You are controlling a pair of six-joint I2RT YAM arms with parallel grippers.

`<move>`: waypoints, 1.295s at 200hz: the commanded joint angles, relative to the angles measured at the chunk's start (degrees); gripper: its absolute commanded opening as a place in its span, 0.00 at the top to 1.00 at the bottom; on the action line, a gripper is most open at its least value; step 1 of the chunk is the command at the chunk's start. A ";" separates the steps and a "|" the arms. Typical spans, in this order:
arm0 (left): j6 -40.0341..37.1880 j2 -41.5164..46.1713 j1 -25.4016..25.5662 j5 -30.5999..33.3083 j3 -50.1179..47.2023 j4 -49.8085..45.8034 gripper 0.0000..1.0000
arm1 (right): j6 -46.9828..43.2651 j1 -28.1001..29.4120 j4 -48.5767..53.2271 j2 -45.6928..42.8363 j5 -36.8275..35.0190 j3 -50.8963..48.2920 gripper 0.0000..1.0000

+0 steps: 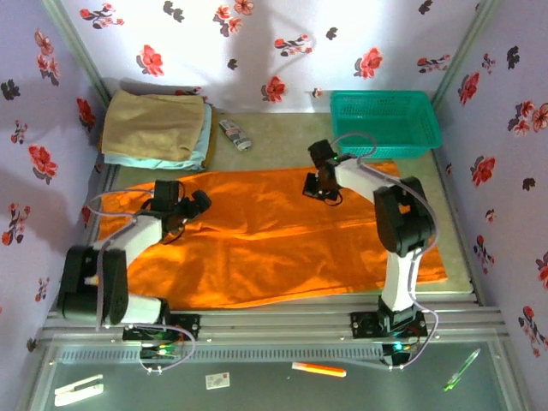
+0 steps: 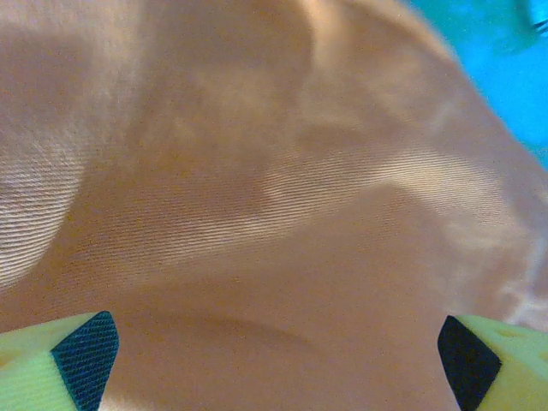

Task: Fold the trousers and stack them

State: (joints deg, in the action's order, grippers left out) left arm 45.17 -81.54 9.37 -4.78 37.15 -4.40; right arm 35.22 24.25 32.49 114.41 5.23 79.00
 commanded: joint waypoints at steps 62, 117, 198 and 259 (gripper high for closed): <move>1.06 -15.10 8.10 -3.57 7.23 9.28 0.04 | -0.61 -16.44 0.76 -1.31 1.23 -7.37 1.00; -1.50 -18.25 9.80 -4.38 11.05 7.12 0.03 | -3.99 -24.25 4.42 1.81 1.71 -0.73 1.00; -4.17 0.74 -0.96 2.55 7.76 -7.58 0.00 | -0.62 -18.34 1.96 -21.16 3.92 -14.87 0.90; 1.82 5.34 -6.25 6.13 -2.34 -0.97 0.00 | 5.12 -24.07 -5.85 -30.83 8.51 -37.86 0.95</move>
State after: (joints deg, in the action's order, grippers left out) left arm 44.16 -76.99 5.87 -1.50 38.11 -6.85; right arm 38.28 3.68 29.06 82.67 12.45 44.77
